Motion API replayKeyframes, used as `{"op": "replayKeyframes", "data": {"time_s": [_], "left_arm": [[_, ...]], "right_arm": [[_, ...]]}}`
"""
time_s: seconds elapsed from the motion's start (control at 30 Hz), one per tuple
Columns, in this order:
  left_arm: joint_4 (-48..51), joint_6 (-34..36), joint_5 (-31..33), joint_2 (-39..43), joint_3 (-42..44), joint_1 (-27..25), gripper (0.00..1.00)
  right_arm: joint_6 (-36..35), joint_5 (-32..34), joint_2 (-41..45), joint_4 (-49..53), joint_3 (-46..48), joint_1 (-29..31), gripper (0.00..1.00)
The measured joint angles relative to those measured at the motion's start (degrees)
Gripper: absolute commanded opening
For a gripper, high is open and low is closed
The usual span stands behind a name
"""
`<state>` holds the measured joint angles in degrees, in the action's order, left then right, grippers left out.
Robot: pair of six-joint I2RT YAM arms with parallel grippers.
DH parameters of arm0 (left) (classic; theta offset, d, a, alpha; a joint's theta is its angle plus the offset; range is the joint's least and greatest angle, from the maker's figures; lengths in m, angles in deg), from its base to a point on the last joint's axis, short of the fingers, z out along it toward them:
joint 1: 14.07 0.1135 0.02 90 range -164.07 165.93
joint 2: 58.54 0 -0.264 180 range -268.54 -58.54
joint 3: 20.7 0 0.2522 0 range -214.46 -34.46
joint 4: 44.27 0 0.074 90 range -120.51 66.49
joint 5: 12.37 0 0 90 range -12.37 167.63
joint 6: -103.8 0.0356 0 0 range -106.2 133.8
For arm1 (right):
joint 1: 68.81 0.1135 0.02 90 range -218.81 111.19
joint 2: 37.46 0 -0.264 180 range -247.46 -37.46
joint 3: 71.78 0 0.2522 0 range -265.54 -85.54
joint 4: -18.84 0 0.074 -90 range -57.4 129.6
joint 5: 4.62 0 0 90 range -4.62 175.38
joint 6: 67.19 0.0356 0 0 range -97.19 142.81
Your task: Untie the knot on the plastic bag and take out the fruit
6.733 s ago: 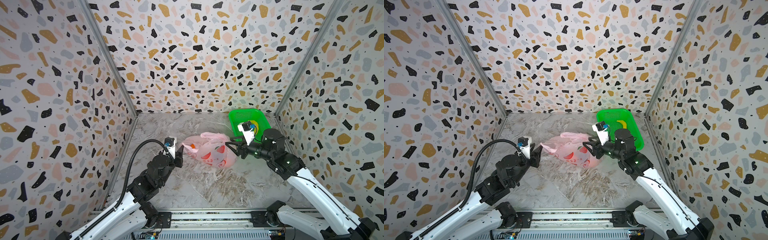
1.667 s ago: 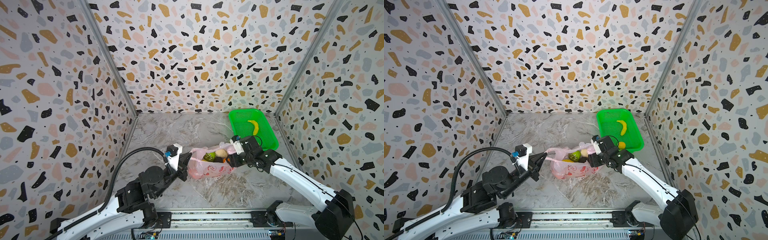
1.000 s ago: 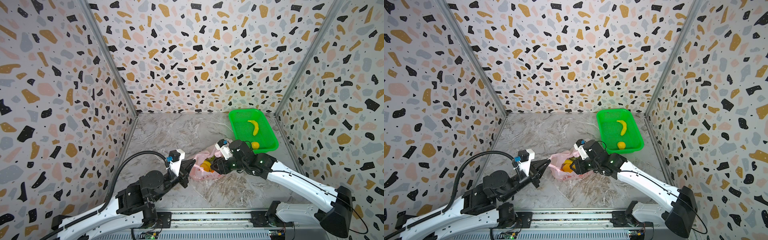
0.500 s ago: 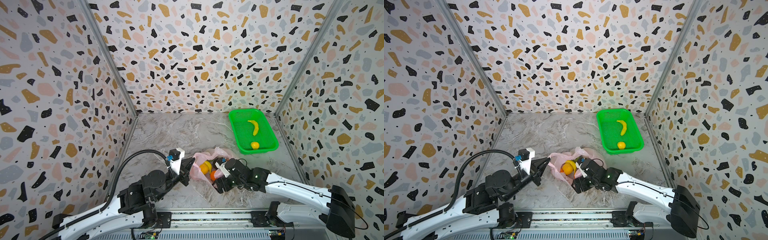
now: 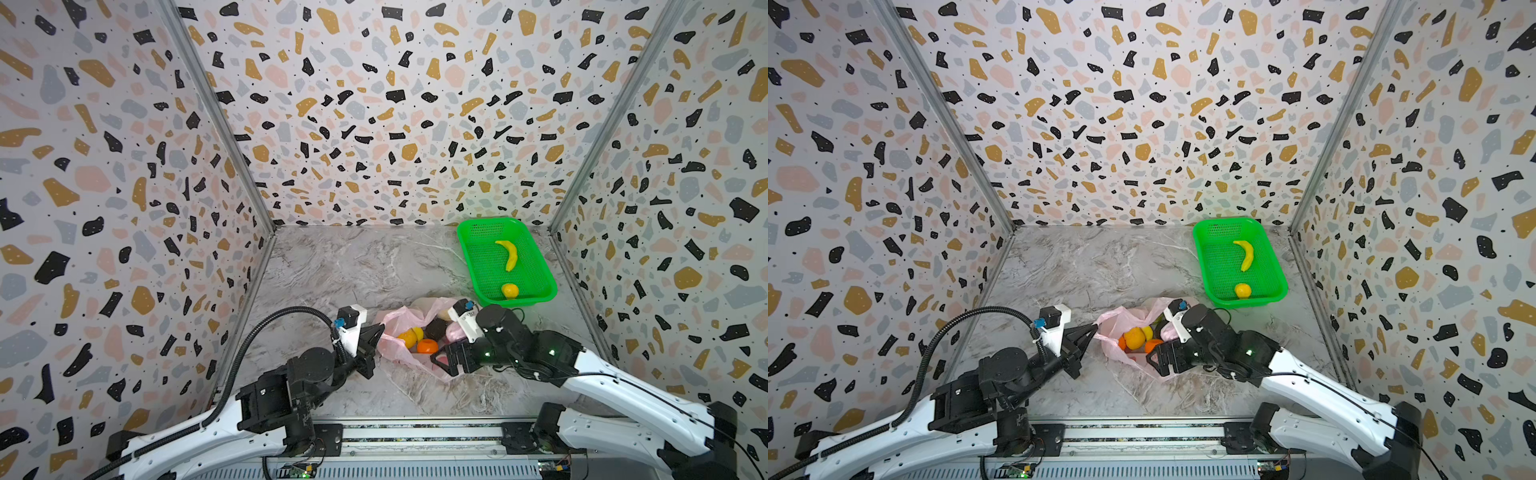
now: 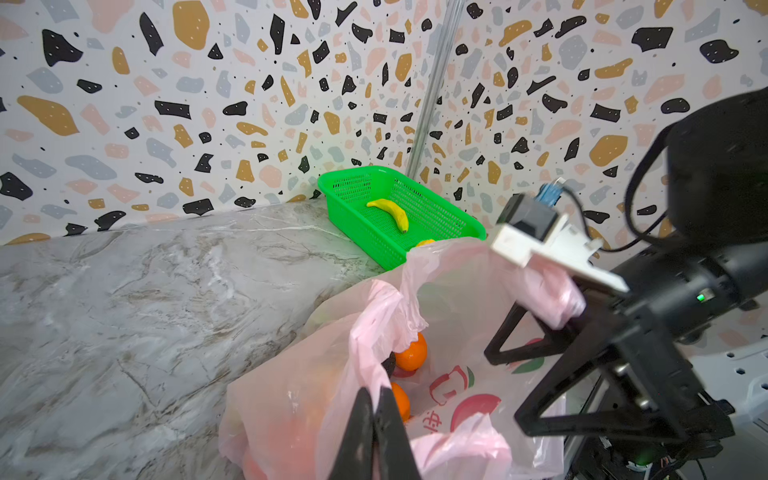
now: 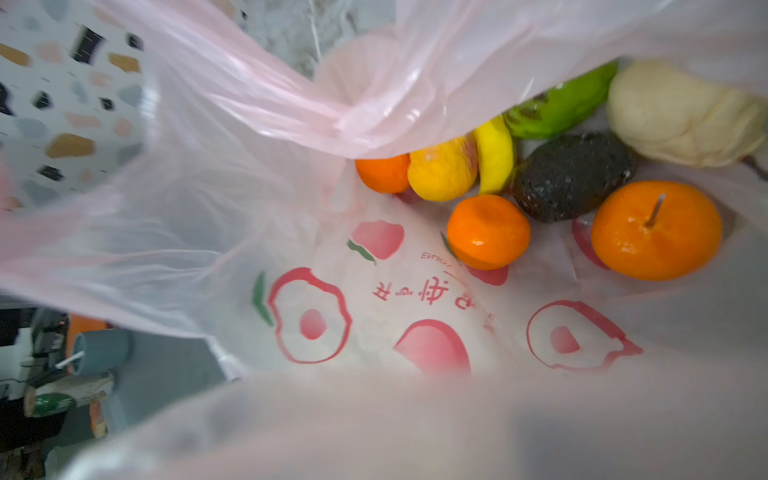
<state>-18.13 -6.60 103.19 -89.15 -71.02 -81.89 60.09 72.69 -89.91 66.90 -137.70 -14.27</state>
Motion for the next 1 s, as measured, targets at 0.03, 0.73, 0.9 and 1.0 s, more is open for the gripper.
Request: {"op": "replayKeyframes", "data": {"time_s": [0.03,0.73,0.9,1.0], "left_arm": [[0.0,0.0,0.0,-0.1,0.0,-0.1,0.0],[-1.4,3.2,0.0,-3.1,-2.9,-0.4,0.0],[-2.2,3.9,0.0,-3.9,-3.6,-0.5,0.0],[-2.2,4.0,0.0,-3.9,-3.7,-0.7,0.0]], "right_arm": [[0.1,-0.7,1.2,0.5,-0.6,-0.4,0.97],[7.3,2.2,6.2,1.7,-3.3,2.6,0.62],[6.6,4.5,2.7,0.5,0.5,8.9,0.61],[5.2,7.0,-0.9,-2.7,0.6,9.6,0.6]]}}
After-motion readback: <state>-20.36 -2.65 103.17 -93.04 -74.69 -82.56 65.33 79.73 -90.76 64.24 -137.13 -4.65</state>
